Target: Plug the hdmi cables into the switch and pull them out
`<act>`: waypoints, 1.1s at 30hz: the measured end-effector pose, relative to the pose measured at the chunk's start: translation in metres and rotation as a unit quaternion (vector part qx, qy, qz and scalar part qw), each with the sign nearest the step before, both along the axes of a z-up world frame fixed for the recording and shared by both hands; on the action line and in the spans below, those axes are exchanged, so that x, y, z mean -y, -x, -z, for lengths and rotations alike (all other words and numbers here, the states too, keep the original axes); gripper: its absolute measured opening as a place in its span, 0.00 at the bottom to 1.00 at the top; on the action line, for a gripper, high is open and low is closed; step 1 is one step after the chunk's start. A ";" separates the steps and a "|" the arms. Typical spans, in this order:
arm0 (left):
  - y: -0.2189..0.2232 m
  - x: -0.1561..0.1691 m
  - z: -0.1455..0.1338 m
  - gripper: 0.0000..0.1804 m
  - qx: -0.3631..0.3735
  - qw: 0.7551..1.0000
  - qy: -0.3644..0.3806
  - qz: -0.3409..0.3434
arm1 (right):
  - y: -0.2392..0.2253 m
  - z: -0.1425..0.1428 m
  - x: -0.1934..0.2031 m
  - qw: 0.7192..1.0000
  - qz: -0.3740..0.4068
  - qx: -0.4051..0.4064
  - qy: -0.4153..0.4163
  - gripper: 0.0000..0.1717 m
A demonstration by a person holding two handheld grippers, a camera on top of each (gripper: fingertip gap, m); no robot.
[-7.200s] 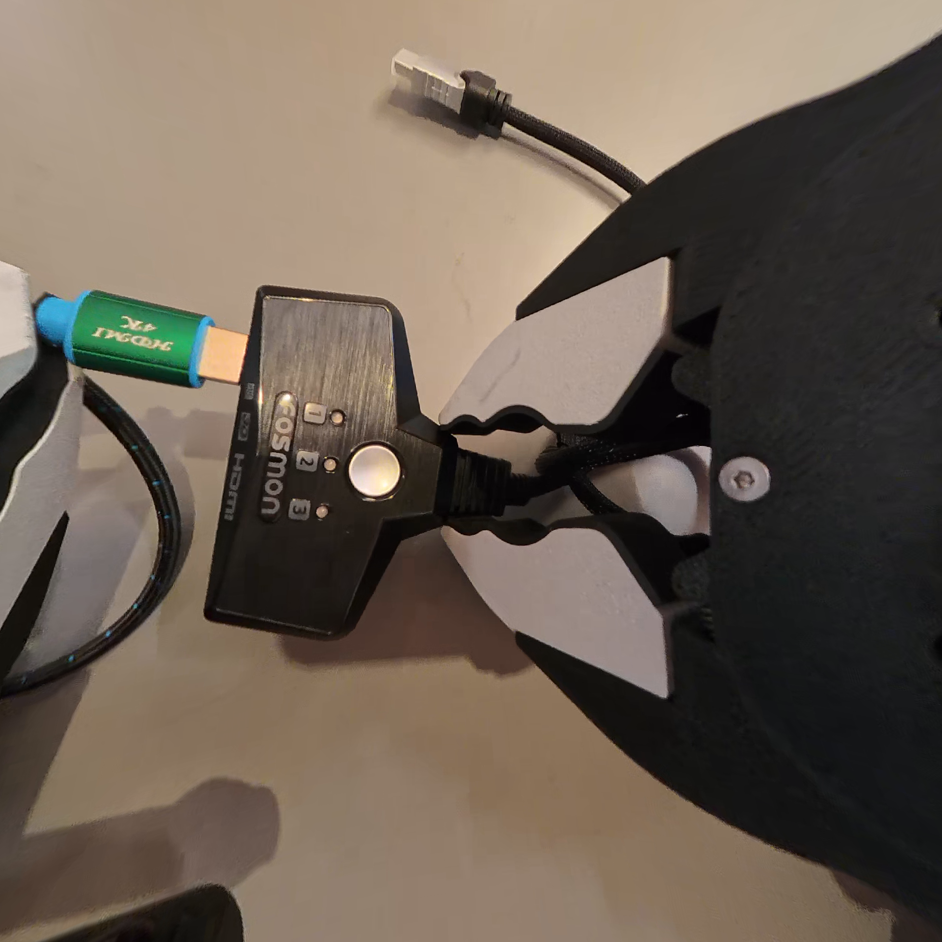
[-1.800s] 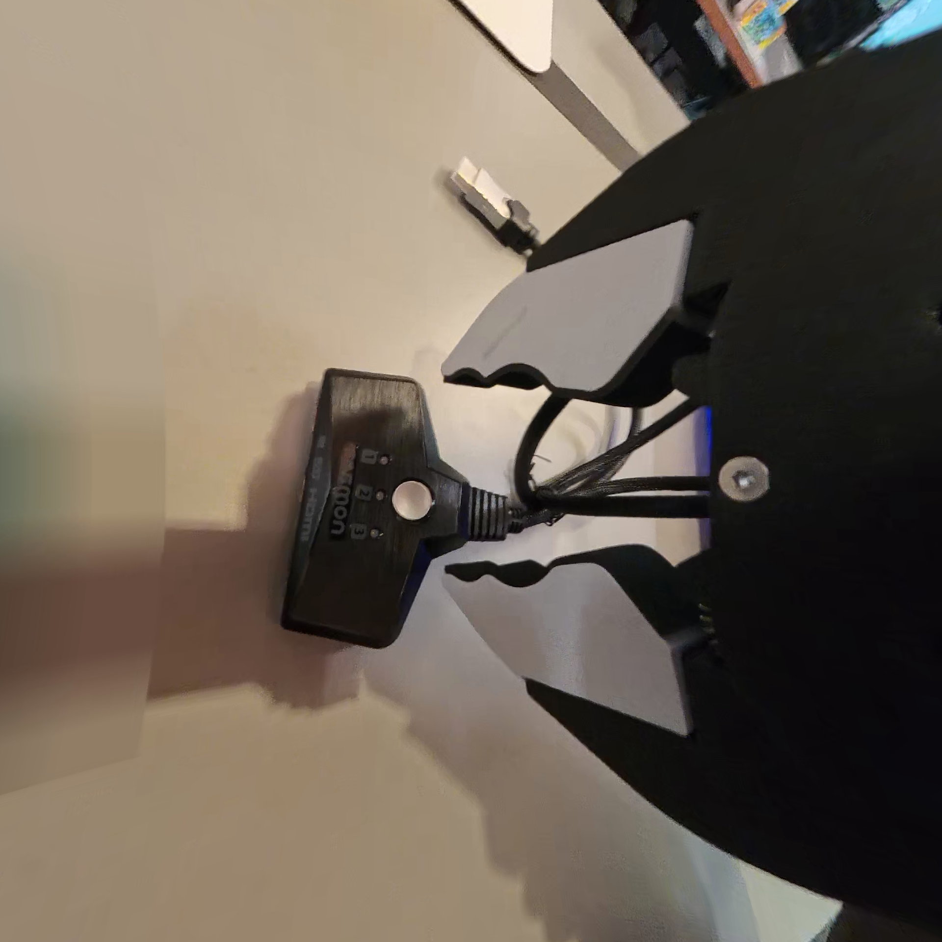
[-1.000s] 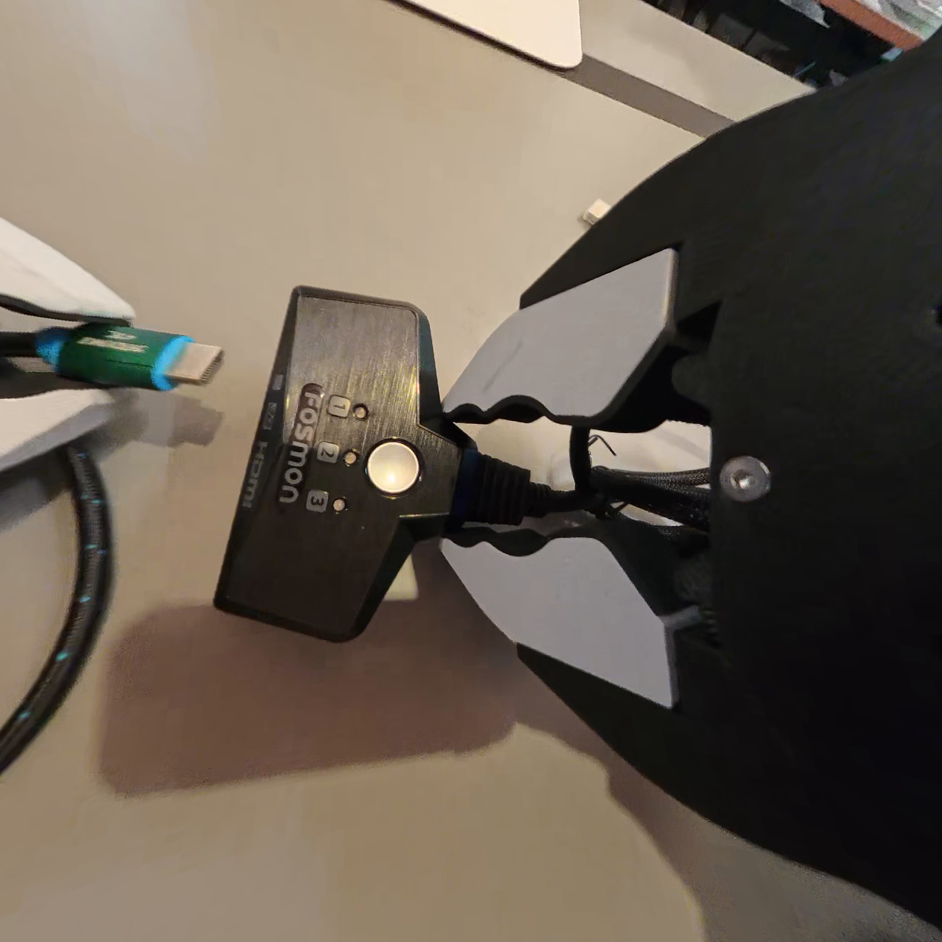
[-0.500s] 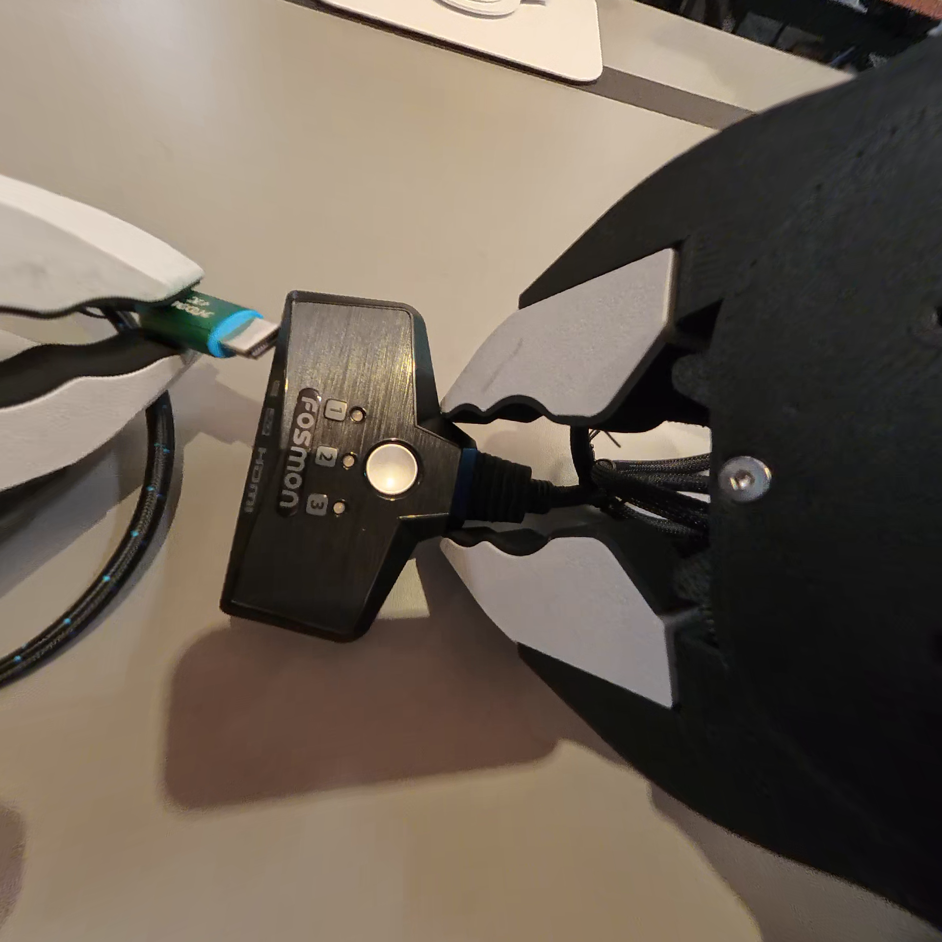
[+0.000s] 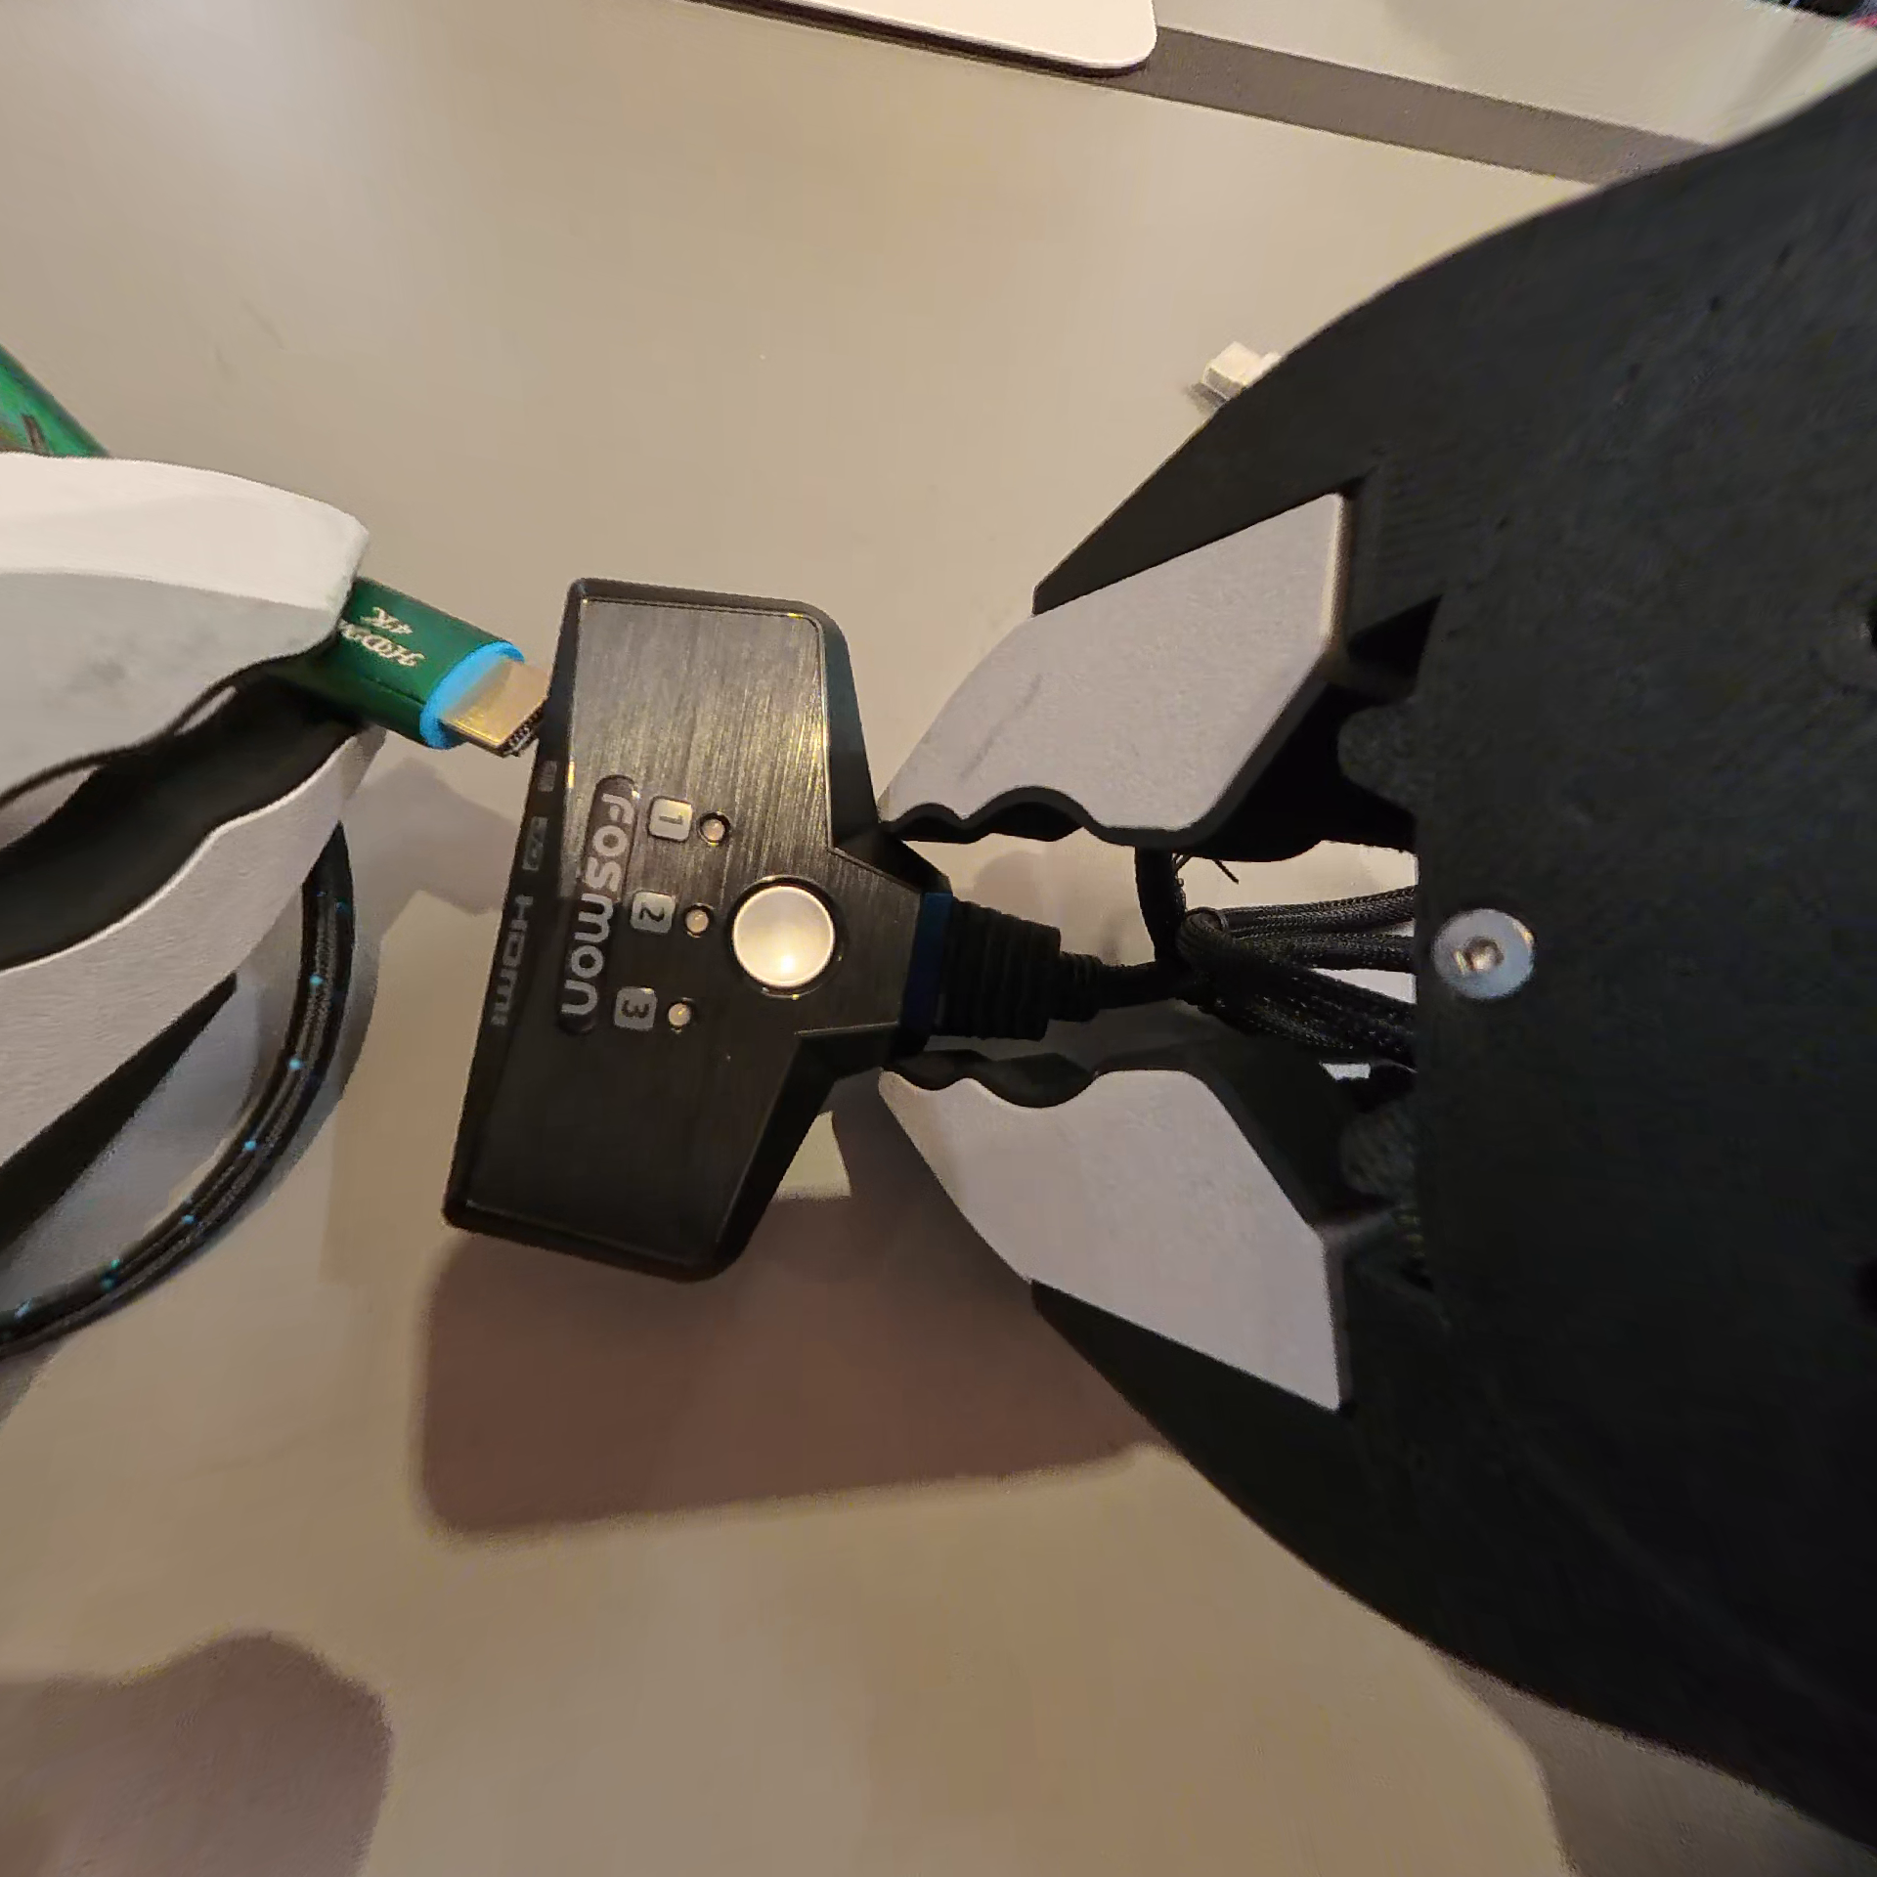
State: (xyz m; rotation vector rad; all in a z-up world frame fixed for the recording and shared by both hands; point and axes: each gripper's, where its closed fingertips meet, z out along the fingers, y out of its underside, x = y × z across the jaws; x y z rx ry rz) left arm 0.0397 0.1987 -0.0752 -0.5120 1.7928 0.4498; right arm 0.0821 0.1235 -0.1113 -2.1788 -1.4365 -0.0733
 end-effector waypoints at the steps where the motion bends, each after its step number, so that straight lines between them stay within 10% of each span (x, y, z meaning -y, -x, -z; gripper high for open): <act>1: 0.000 -0.001 -0.001 0.06 0.003 1.000 -0.010 -0.002 | 0.001 0.000 0.000 1.000 0.002 -0.004 0.001 0.23; 33: -0.001 -0.013 -0.011 0.06 0.034 0.992 -0.117 -0.042 | 0.015 -0.004 0.000 0.990 0.093 -0.092 0.055 0.23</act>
